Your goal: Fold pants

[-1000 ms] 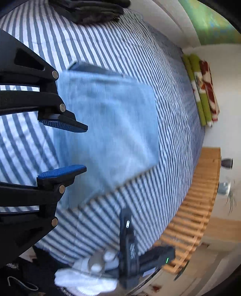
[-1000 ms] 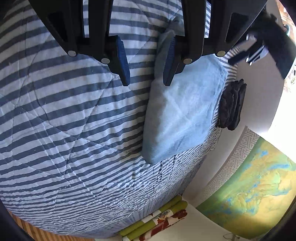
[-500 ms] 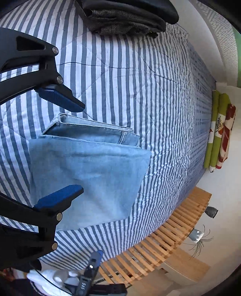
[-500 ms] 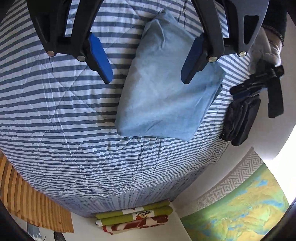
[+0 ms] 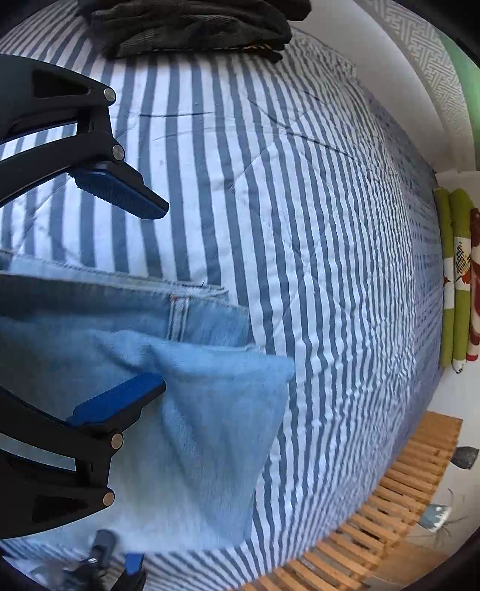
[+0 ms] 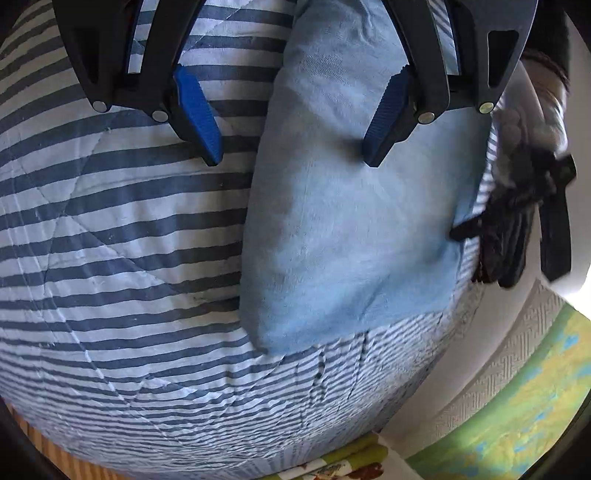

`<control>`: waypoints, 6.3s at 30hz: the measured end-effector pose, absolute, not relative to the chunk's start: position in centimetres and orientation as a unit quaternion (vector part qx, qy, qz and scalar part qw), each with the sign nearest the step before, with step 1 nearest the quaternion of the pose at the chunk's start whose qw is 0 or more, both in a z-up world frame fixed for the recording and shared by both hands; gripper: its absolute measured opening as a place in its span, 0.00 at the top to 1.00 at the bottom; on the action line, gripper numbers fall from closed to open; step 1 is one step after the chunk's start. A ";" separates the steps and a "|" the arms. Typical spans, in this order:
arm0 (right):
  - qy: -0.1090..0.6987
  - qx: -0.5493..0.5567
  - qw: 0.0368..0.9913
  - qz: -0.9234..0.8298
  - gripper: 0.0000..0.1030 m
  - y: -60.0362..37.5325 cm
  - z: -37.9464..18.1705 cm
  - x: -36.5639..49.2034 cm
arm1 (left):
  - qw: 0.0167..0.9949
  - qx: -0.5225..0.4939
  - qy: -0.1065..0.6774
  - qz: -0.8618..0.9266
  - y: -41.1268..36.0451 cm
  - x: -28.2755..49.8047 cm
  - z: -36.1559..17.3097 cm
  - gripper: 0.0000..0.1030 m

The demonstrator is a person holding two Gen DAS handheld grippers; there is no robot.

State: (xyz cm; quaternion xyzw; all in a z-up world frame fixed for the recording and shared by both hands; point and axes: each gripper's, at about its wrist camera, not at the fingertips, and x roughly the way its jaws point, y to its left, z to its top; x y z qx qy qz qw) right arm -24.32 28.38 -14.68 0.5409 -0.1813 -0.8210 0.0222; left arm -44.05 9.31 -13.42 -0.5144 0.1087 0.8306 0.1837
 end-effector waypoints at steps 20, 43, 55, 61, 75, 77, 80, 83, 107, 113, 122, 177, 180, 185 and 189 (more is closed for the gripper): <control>-0.141 0.510 -0.034 -0.848 0.28 30.3 -13.5 -25.4 | 0.258 -0.567 0.065 0.779 9.4 -42.1 -13.5 0.10; -0.202 0.519 0.054 -0.829 0.83 27.6 -13.6 -27.5 | 0.276 -0.545 -0.046 0.790 8.6 -41.8 -12.6 0.72; -0.108 0.430 0.063 -0.894 0.86 20.7 -2.1 -22.4 | 0.271 -0.441 -0.118 0.847 1.6 -33.8 -3.0 0.78; -0.083 0.395 0.120 -0.907 0.86 14.1 3.5 -23.2 | 0.231 -0.378 -0.130 0.887 -7.4 -29.9 4.4 0.78; -0.097 0.347 0.284 -0.888 0.86 -7.3 9.6 -37.9 | 0.054 -0.305 -0.108 0.945 -32.0 -32.0 16.9 0.78; -0.101 0.350 0.295 -0.883 0.86 -9.7 9.0 -40.7 | 0.039 -0.310 -0.105 0.944 -34.8 -34.0 16.7 0.78; -0.112 0.367 0.300 -0.873 0.86 -12.3 7.4 -44.5 | 0.022 -0.324 -0.113 0.939 -38.9 -37.5 15.0 0.78; -0.116 0.380 0.302 -0.866 0.86 -14.6 4.5 -48.6 | -0.001 -0.333 -0.109 0.937 -41.8 -41.6 12.1 0.77; 0.091 0.473 0.173 -0.859 0.73 -16.9 -7.6 -47.0 | -0.015 -0.433 -0.015 0.901 -33.4 -39.3 -2.7 0.53; 0.074 0.485 0.155 -0.858 0.73 -12.0 -5.3 -41.7 | -0.028 -0.456 -0.051 0.888 -30.9 -33.5 -2.2 0.53; 0.047 0.447 0.150 -0.881 0.71 -1.6 0.8 -27.9 | -0.029 -0.393 -0.021 0.919 -18.6 -21.4 4.7 0.50; 0.005 0.338 0.040 -0.940 0.23 11.5 4.8 1.0 | -0.027 -0.341 -0.026 0.939 -3.1 7.5 14.9 0.04; 0.008 0.340 0.043 -0.939 0.21 11.5 4.5 1.1 | -0.026 -0.344 -0.030 0.938 -3.2 7.5 14.4 0.04; 0.023 0.346 0.046 -0.937 0.20 10.8 3.9 1.4 | -0.021 -0.355 -0.034 0.934 -3.3 7.3 13.4 0.04; 0.022 0.344 0.044 -0.938 0.19 10.7 4.0 1.5 | -0.020 -0.355 -0.035 0.934 -3.3 7.4 13.2 0.04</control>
